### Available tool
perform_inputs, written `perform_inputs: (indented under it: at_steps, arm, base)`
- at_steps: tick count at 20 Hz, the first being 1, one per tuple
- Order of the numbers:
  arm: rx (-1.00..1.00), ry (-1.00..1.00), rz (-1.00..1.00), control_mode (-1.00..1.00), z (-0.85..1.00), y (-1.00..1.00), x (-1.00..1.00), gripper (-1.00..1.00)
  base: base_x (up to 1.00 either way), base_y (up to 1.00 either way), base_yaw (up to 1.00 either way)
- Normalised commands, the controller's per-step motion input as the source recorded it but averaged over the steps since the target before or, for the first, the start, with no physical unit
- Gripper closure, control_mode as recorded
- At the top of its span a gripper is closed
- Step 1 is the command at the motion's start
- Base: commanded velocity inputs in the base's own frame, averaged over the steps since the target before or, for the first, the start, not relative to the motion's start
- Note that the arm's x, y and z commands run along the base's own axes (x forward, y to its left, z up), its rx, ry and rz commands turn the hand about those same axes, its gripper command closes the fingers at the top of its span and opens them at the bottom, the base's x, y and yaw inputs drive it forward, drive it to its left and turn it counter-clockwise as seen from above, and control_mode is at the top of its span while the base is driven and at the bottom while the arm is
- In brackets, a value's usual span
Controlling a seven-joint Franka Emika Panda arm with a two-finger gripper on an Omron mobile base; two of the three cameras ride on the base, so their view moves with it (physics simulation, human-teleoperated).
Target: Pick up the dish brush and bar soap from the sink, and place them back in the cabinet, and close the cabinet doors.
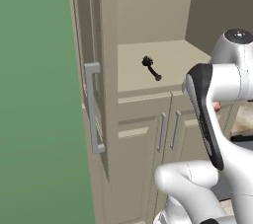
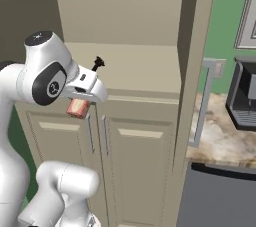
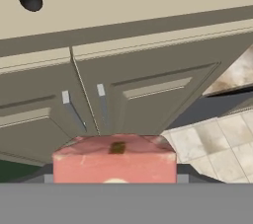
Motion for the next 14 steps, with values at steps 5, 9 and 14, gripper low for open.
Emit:
perform_inputs:
  at_steps: [5, 9, 14]
  arm:
    - [0.00, 0.00, 0.00, 1.00, 0.00, 0.00, 0.00, 1.00]
    - [0.00, 0.00, 0.00, 1.00, 0.00, 0.00, 0.00, 1.00]
    - [0.00, 0.00, 0.00, 1.00, 0.00, 0.00, 0.00, 1.00]
  base:
    - [0.32, 0.00, 0.00]
    - [0.32, 0.00, 0.00]
    - [0.28, 0.00, 0.00]
